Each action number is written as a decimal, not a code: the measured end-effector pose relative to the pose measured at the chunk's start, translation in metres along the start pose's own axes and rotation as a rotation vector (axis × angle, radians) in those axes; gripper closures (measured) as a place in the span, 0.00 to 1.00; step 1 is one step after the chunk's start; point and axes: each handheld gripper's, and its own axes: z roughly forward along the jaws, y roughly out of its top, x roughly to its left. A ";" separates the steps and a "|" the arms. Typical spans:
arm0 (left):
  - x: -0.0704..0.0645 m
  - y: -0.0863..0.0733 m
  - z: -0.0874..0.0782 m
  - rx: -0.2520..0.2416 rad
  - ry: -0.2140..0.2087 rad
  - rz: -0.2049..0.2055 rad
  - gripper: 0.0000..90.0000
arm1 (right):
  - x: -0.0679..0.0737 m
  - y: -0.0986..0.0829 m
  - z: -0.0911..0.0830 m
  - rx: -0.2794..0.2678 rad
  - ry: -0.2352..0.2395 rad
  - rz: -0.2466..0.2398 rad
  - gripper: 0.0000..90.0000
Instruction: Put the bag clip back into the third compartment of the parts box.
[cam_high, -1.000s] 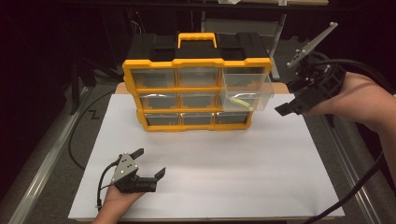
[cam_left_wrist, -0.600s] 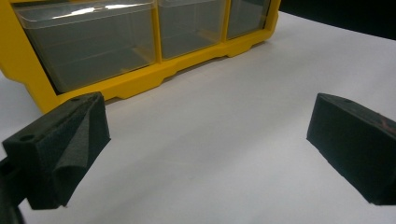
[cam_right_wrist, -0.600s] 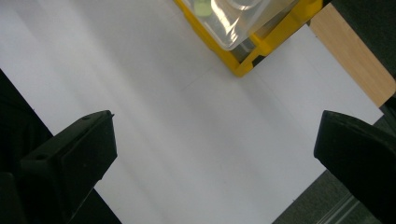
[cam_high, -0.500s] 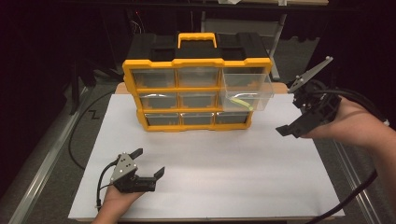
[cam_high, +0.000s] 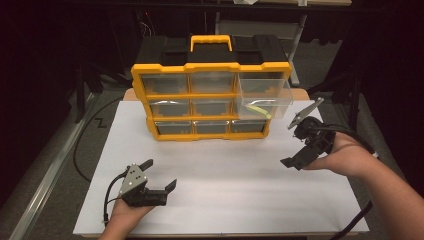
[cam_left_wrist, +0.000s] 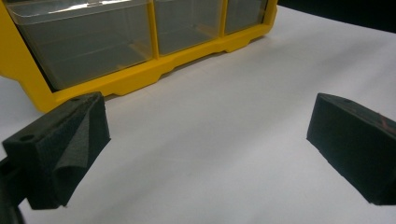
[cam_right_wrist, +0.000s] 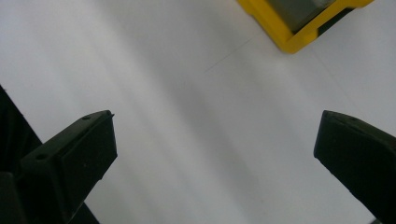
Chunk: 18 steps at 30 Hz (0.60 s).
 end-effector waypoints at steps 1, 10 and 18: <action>0.000 0.000 0.000 -0.003 0.000 -0.002 0.01 | 0.001 -0.002 0.010 0.002 0.008 0.001 0.00; 0.000 0.000 0.002 0.007 -0.003 0.003 0.01 | 0.009 -0.017 0.087 0.083 0.048 0.010 0.00; 0.000 0.000 0.002 0.018 -0.012 0.005 0.01 | 0.015 -0.026 0.123 0.124 0.033 0.016 0.00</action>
